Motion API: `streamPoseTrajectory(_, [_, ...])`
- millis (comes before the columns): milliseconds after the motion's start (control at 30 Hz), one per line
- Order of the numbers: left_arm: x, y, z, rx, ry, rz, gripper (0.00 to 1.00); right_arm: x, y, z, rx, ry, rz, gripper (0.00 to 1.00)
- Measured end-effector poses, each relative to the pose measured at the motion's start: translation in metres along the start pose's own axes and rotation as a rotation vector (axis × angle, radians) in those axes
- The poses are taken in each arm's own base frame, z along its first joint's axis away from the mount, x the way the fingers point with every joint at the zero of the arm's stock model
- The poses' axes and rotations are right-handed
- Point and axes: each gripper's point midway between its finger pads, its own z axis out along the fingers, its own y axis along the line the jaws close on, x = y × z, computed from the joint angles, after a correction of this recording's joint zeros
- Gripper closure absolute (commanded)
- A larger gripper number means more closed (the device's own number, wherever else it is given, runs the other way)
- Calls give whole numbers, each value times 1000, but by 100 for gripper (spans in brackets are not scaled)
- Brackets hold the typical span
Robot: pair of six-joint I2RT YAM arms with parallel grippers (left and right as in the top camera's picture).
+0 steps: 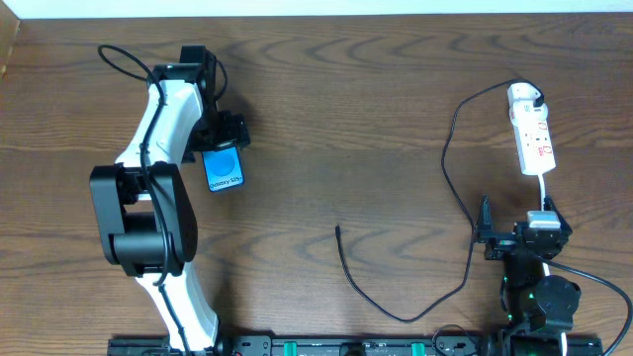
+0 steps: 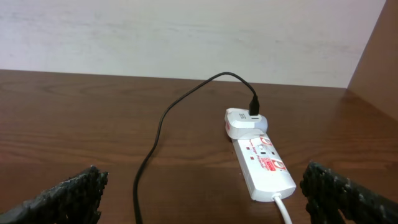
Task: Plug charger to phone and switch on socket
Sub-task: 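Move the left gripper forward over the blue phone and lower it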
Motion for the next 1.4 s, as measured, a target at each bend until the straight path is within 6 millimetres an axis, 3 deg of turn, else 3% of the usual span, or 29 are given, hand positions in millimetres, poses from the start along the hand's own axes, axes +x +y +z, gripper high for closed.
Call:
streamPoseTrajectory(200, [-4, 10, 14, -8, 21, -50, 2, 0, 0, 0, 0, 0, 0, 1])
streamPoseTrajectory(533, [-23, 4, 15, 18, -60, -55, 2, 0, 0, 0, 0, 0, 0, 1])
streamPoseTrajectory(767, [-17, 6, 27, 15, -49, -53, 1, 0, 0, 0, 0, 0, 0, 1])
streamPoseTrajectory(1400, [-32, 1, 27, 34, -112, -49, 2, 0, 0, 0, 0, 0, 0, 1])
